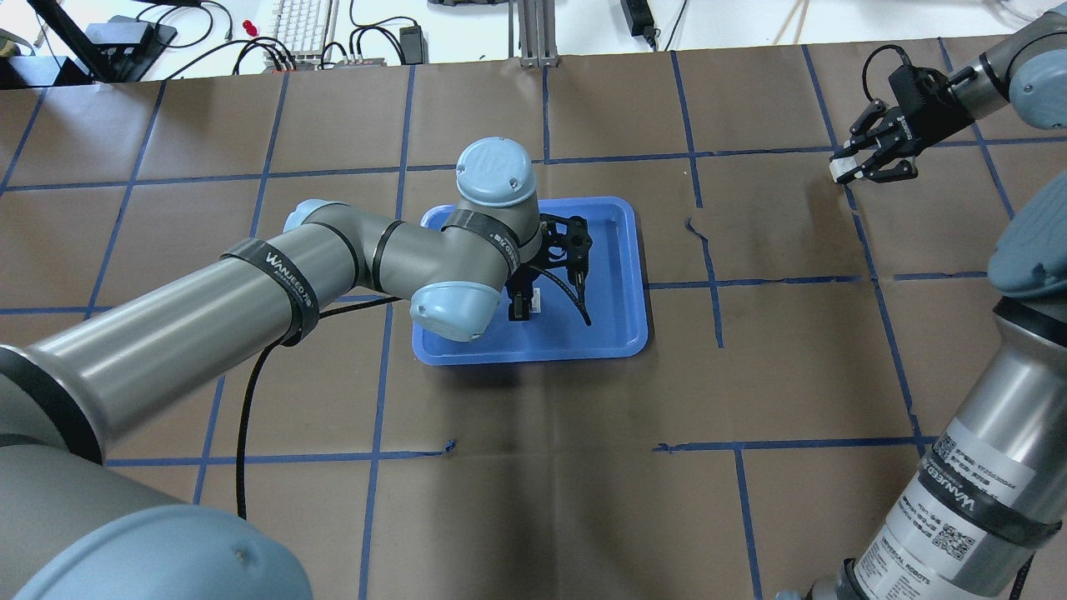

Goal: Assemble white blocks and place on blue tray

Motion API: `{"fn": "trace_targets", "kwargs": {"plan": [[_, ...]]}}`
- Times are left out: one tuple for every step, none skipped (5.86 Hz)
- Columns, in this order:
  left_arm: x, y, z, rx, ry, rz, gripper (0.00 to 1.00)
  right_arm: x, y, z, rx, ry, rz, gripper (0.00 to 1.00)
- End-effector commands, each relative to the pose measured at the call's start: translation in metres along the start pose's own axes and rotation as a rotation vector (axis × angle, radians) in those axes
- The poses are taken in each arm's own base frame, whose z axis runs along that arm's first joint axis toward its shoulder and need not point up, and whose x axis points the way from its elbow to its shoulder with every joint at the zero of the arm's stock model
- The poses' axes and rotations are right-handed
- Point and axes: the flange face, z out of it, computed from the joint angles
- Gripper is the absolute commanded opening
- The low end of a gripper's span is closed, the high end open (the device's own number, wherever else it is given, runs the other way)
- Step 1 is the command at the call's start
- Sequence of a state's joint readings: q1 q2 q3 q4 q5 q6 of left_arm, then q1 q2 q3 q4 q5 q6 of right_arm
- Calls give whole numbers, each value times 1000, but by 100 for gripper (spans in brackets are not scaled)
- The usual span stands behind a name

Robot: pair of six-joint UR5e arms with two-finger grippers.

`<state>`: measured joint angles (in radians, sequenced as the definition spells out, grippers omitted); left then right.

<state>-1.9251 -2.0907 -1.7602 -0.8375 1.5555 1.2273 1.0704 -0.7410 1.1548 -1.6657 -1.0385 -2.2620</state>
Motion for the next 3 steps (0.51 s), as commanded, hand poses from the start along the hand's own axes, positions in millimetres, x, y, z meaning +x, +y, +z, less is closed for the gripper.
{"fn": "trace_targets", "kwargs": {"plan": [[-1,0,-1,2,-5,-3,99,0,-33,-26,-18,16,-7,31],[0,1,-16,5,-22,-6,99,-4,-49,-22,-12,5,-13,31],[-2,15,-57,11,-44,-30,99,-17,-73,-13,38,10,-11,31]]}}
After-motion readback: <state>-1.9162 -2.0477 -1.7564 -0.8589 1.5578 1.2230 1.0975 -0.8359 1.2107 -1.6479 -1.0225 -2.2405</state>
